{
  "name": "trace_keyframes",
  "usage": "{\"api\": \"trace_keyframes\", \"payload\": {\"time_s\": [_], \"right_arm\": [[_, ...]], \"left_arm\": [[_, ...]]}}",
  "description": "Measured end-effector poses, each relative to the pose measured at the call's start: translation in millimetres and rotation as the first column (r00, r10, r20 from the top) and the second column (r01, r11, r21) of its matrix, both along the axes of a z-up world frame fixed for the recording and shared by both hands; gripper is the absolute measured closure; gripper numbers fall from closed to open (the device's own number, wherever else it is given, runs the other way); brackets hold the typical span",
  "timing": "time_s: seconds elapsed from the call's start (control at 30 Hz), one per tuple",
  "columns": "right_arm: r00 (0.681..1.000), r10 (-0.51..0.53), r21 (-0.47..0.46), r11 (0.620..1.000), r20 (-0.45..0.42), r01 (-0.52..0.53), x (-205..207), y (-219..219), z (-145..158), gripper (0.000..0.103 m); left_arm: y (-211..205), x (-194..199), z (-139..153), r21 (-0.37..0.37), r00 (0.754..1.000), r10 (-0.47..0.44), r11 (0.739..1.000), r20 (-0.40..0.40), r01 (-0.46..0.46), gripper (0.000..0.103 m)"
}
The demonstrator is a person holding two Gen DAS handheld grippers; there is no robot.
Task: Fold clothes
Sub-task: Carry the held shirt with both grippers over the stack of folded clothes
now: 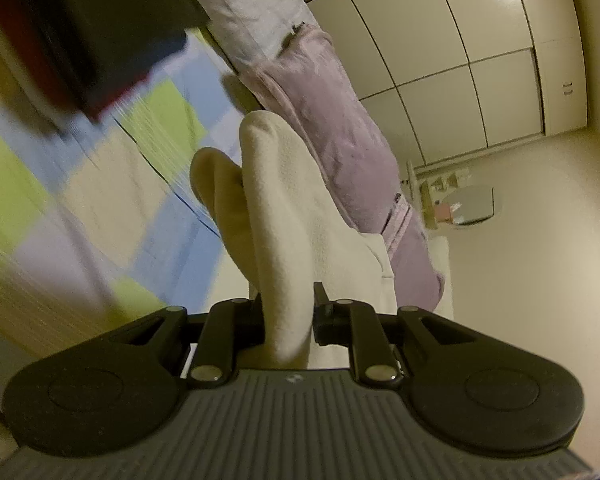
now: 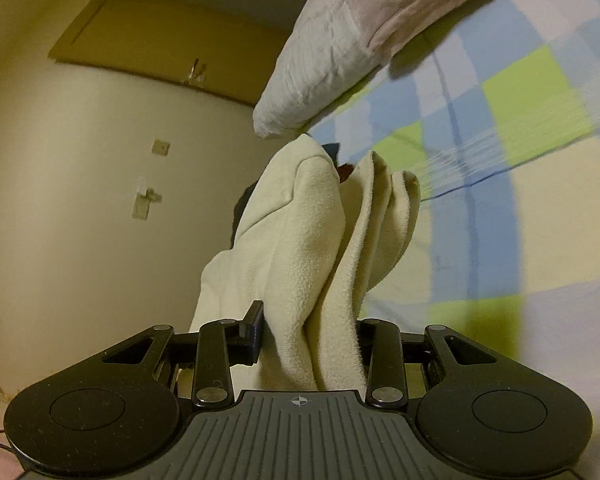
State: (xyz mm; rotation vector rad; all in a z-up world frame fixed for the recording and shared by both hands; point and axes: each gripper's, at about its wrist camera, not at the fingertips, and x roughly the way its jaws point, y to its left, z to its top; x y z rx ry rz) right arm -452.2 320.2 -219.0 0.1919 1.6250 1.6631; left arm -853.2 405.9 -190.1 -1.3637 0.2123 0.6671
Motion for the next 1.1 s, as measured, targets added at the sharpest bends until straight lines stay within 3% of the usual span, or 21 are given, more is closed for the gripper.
{"api": "trace_keyframes", "payload": {"time_s": [0.23,0.43,0.6,0.73,1.1], "right_arm": [[0.991,-0.127,0.005,0.992,-0.051,0.127,-146,61,7,0.068],[0.985,-0.174,0.083,0.981,-0.011,0.174,-204,142,18,0.068],[0.977,-0.211,0.151,0.967,0.021,0.206,-245,210,27,0.068],[0.972,-0.232,0.18,0.959,0.04,0.221,-247,257,29,0.068],[0.974,-0.207,0.048,0.978,0.093,0.203,-247,301,-24,0.067]], "left_arm": [[111,-125,24,0.069,0.994,-0.1,0.992,-0.034,0.102,0.089],[217,-186,30,0.146,0.992,-0.127,0.981,-0.02,0.129,0.089],[289,-201,37,0.237,0.994,-0.112,0.965,-0.011,0.112,0.089],[328,-200,30,0.273,0.992,-0.125,0.954,-0.004,0.122,0.089],[367,-199,-52,0.189,0.988,-0.142,0.971,-0.053,0.149,0.089]]}}
